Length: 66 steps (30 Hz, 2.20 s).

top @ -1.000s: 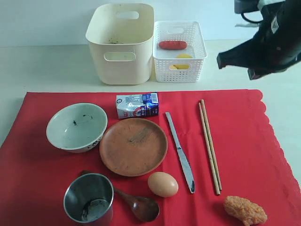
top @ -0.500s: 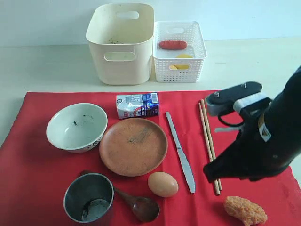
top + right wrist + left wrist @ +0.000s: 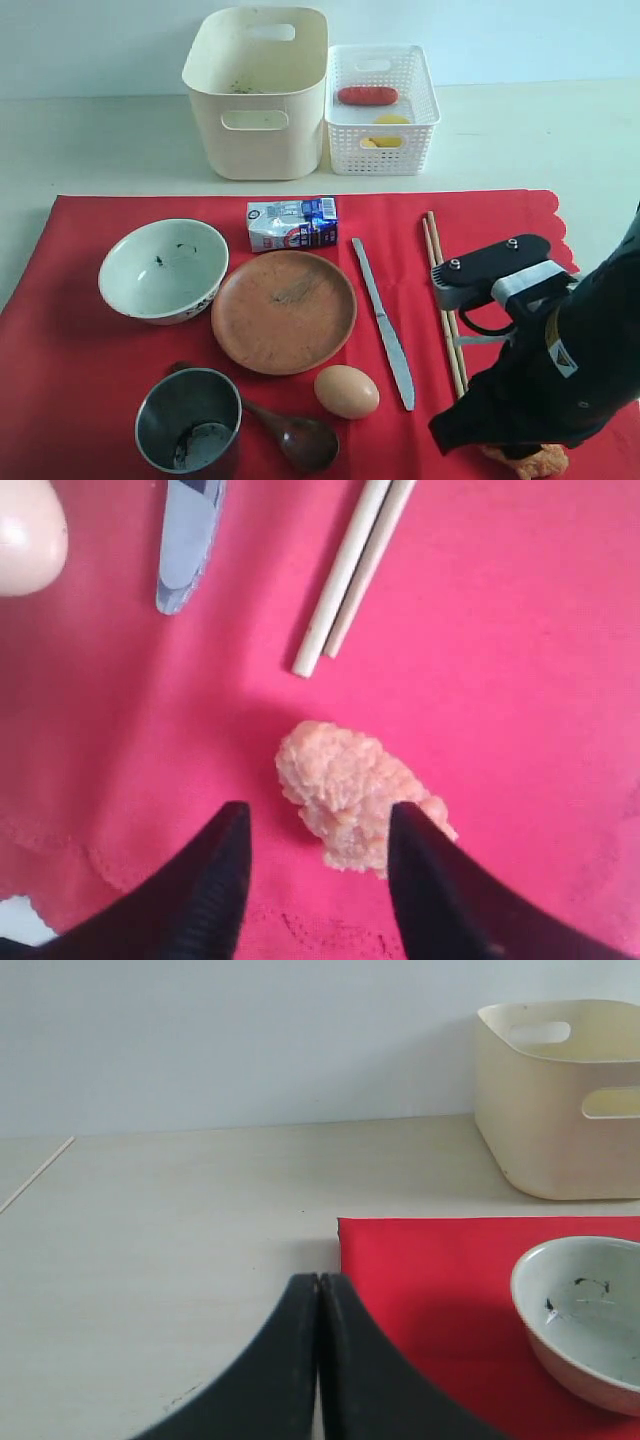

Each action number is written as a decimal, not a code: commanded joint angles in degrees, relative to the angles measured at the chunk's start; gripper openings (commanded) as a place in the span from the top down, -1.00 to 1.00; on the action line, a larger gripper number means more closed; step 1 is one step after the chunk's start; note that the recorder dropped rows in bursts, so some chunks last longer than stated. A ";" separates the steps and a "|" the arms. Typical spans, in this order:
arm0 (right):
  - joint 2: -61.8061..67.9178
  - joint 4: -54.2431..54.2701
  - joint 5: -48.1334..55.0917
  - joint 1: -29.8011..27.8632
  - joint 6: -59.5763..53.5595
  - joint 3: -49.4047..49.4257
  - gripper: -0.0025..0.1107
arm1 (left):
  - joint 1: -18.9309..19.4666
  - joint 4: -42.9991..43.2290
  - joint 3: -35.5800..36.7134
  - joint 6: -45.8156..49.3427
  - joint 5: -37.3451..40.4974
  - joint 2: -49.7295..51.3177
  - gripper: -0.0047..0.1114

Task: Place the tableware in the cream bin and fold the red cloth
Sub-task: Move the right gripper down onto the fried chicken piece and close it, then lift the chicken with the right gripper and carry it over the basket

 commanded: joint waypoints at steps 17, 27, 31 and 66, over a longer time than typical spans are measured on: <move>4.97 -9.44 -15.15 0.24 12.27 8.56 -0.20 | 0.15 -0.53 -0.01 0.02 -0.05 -0.30 0.87; 11.30 -11.08 -18.12 0.24 13.70 8.56 0.12 | 0.15 -0.53 -0.01 0.02 -0.05 -0.30 0.87; 11.30 -11.08 -18.41 0.24 13.70 8.56 0.37 | 0.15 -0.53 -0.01 0.02 -0.05 -0.30 0.87; -8.89 -13.42 -37.49 -0.48 13.19 8.36 0.56 | 0.15 -0.53 -0.01 0.02 -0.05 -0.30 0.87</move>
